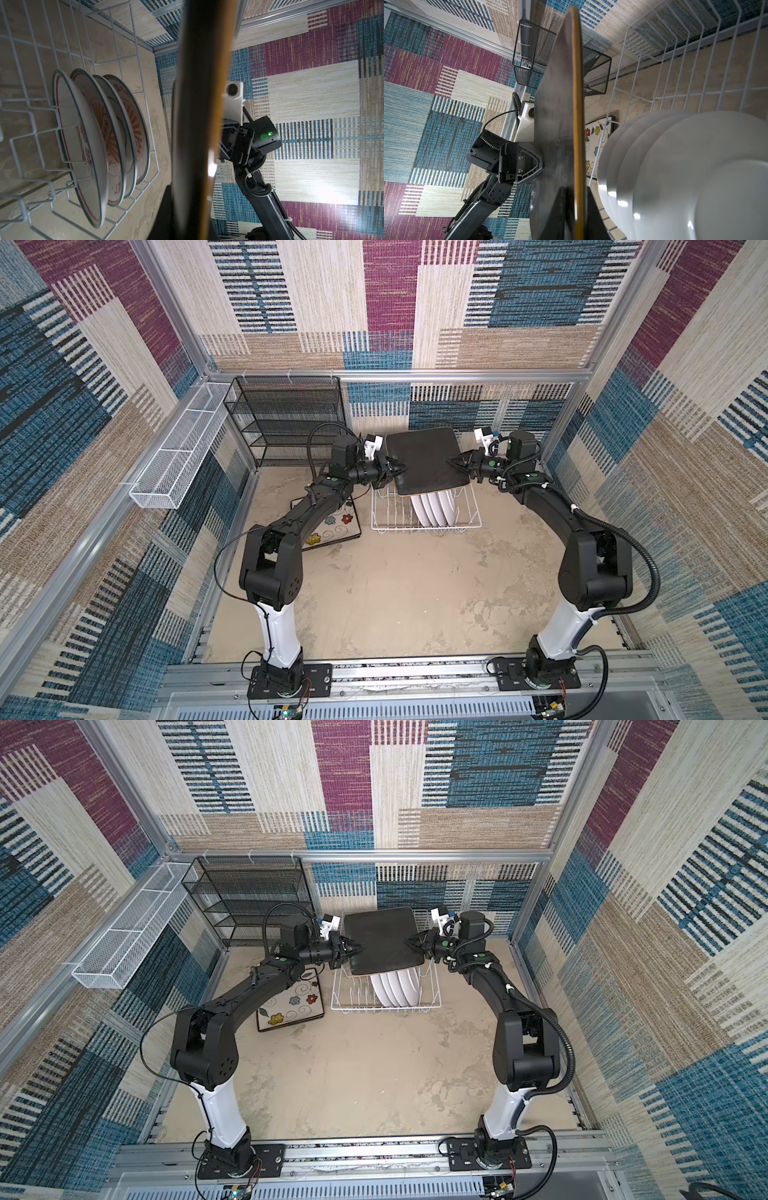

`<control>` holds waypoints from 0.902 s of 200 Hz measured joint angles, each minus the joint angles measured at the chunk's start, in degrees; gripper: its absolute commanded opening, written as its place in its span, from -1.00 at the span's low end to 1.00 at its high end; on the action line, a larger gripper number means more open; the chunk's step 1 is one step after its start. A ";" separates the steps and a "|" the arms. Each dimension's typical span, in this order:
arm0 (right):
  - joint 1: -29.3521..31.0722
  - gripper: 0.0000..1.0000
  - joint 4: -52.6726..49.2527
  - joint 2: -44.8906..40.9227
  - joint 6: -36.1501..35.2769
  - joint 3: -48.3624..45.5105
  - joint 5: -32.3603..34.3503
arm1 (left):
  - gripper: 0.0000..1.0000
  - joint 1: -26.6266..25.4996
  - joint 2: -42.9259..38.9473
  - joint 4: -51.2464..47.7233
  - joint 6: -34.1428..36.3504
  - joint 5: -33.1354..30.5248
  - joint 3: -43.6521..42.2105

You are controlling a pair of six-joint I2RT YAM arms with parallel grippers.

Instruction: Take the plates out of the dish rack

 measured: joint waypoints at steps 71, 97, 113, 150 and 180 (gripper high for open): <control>0.66 -0.39 -1.66 -0.59 -2.54 1.31 0.76 | -1.00 0.04 -2.89 -3.98 3.45 -1.99 0.66; 1.07 -0.24 -2.01 -0.87 -3.98 2.10 1.16 | -1.00 0.15 -4.13 -5.70 4.85 -1.99 0.57; 1.09 -0.10 -1.99 -0.98 -4.68 2.34 1.66 | -1.00 0.15 -5.03 -6.45 5.05 -1.60 0.07; 1.09 0.39 -4.33 -1.73 -6.97 3.15 5.09 | -1.00 0.76 -6.36 -7.28 5.31 -0.48 -0.13; 1.07 0.82 -6.10 -5.31 -10.64 2.89 10.67 | -1.00 1.51 -7.50 -8.87 6.95 -0.52 0.26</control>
